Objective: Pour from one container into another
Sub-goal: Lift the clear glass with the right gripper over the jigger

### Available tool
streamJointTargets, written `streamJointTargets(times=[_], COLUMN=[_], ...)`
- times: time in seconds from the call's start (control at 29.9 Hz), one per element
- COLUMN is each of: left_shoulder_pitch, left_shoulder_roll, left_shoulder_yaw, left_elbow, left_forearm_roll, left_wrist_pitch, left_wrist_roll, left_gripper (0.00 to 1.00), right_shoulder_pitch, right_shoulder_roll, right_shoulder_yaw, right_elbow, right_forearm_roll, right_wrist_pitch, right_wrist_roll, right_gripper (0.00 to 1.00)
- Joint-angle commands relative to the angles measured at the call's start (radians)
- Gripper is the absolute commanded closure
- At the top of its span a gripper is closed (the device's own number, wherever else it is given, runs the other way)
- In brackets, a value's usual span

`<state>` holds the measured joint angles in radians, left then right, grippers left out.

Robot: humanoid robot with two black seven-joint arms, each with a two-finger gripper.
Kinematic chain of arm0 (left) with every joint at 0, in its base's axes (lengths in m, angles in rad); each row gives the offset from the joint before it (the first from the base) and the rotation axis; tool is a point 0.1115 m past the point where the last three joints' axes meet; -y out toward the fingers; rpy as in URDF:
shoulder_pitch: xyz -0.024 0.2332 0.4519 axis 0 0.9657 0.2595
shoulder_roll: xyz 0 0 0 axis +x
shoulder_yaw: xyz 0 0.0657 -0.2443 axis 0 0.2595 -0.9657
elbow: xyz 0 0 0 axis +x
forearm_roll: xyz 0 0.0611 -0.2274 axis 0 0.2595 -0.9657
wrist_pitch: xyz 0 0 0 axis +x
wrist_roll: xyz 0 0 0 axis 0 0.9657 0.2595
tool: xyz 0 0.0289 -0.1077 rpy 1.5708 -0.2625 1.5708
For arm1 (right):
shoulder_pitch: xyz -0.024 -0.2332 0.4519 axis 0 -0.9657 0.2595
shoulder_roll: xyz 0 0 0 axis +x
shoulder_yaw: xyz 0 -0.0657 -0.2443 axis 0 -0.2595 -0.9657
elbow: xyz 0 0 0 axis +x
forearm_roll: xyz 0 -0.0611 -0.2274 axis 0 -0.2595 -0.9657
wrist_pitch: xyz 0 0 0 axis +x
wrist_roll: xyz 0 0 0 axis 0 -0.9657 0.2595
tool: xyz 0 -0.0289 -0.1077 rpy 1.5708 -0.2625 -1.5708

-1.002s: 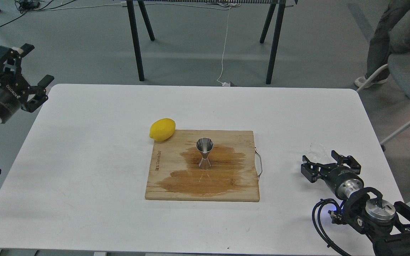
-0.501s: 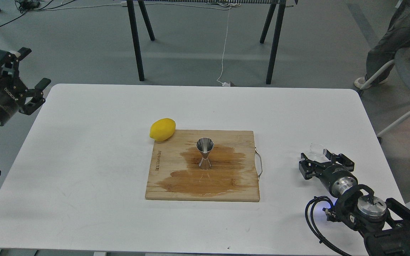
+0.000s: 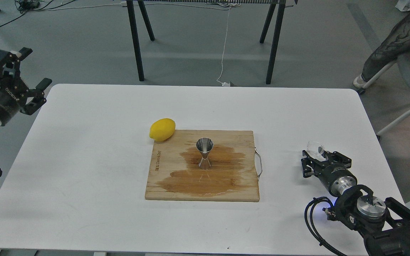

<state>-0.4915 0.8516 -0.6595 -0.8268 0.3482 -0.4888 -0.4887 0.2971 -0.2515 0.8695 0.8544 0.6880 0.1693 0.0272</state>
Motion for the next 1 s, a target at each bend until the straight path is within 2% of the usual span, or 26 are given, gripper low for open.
streamJointTargets(times=[0.0, 0.13, 0.23, 0.3, 0.37, 0.53, 0.8, 0.97], left_shoulder_pitch=[0.001, 0.007, 0.007, 0.007, 0.007, 0.007, 0.018, 0.019], left_shoulder_roll=[-0.002, -0.003, -0.003, -0.003, -0.005, -0.029, -0.031, -0.037], left_shoulder_yaw=[0.001, 0.000, 0.000, 0.000, 0.000, 0.001, 0.001, 0.001], left_elbow=[0.001, 0.001, 0.001, 0.001, 0.001, 0.001, 0.001, 0.001], left_forearm_roll=[0.000, 0.000, 0.000, 0.000, 0.000, 0.002, 0.000, 0.000], left_wrist_pitch=[0.000, 0.000, 0.000, 0.000, 0.000, 0.000, 0.000, 0.000], left_wrist_roll=[0.000, 0.000, 0.000, 0.000, 0.000, 0.000, 0.000, 0.000], left_gripper=[0.00, 0.00, 0.00, 0.00, 0.00, 0.00, 0.00, 0.00], right_shoulder_pitch=[0.014, 0.114, 0.195, 0.263, 0.322, 0.428, 0.451, 0.496], right_shoulder_roll=[-0.052, -0.181, -0.200, -0.201, -0.200, -0.190, -0.154, -0.106], right_shoulder_yaw=[0.008, -0.006, -0.017, -0.049, -0.114, -0.317, -0.406, -0.492], right_elbow=[0.116, 0.306, 0.400, 0.443, 0.453, 0.456, 0.531, 0.532], right_forearm_roll=[-0.007, -0.123, -0.241, -0.292, -0.312, -0.352, -0.648, -0.740], right_wrist_pitch=[0.002, -0.027, -0.079, -0.105, -0.108, -0.109, -0.183, -0.197], right_wrist_roll=[0.000, -0.009, -0.024, -0.059, -0.078, -0.079, -0.081, -0.078], right_gripper=[0.64, 0.65, 0.65, 0.65, 0.65, 0.65, 0.65, 0.65])
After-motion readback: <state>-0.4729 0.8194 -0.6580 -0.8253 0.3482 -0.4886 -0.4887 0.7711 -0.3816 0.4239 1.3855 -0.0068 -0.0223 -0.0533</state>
